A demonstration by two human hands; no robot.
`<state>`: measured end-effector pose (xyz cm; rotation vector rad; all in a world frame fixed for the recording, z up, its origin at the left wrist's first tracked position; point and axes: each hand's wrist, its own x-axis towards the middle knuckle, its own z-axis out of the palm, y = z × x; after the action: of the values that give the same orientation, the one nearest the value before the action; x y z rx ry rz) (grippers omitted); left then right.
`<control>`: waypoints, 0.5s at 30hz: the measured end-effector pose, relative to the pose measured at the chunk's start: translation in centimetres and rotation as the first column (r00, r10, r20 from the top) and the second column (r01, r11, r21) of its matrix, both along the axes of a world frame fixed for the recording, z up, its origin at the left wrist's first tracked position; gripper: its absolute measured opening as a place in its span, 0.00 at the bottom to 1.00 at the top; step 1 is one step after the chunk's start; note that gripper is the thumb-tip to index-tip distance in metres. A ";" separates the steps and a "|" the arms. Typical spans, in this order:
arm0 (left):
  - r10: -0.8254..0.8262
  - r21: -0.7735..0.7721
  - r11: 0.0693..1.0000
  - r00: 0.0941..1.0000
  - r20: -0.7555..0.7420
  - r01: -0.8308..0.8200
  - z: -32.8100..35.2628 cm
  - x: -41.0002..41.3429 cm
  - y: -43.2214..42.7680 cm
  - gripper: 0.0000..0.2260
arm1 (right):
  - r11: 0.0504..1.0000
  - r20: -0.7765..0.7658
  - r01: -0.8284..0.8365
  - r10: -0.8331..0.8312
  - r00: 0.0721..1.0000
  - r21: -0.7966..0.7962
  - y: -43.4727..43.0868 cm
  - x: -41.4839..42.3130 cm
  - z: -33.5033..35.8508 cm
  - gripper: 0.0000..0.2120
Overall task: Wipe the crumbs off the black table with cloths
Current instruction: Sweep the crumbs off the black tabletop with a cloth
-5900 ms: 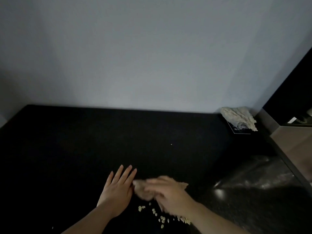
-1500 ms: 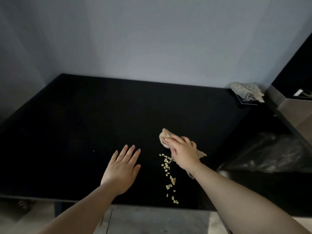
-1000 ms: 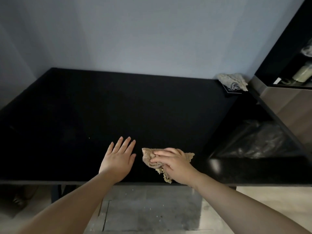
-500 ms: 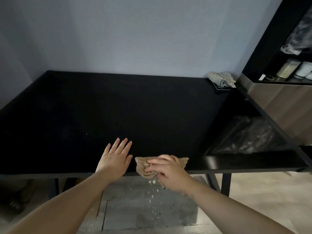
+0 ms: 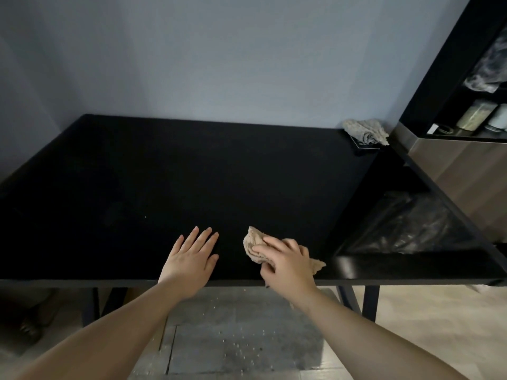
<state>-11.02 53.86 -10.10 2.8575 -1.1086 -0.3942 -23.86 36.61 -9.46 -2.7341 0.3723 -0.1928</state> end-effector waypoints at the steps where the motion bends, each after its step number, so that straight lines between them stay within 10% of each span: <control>1: 0.004 -0.006 1.000 1.000 0.007 -0.004 -0.1 0.0 0.0 0.24 | 0.999 0.009 -0.036 0.036 0.999 0.004 0.3 -0.2 0.0 0.20; 7: 0.001 -0.034 0.999 1.000 0.019 0.000 -0.4 -0.3 0.3 0.24 | 0.920 -0.084 -0.362 0.376 0.923 0.147 0.5 -0.6 1.5 0.16; 12: -0.011 -0.051 0.999 1.000 0.019 0.012 -0.3 -0.5 0.6 0.24 | 0.991 0.037 0.122 -0.124 0.992 0.047 -0.3 -0.2 0.0 0.20; 15: -0.016 -0.053 0.998 1.000 0.025 0.017 -0.2 -0.7 0.7 0.24 | 0.999 -0.008 0.016 -0.016 1.000 0.033 1.1 -0.5 -0.4 0.20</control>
<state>-11.71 54.60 -10.32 2.8165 -1.1293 -0.3270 -24.37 37.75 -9.89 -2.7010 0.3960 -0.1788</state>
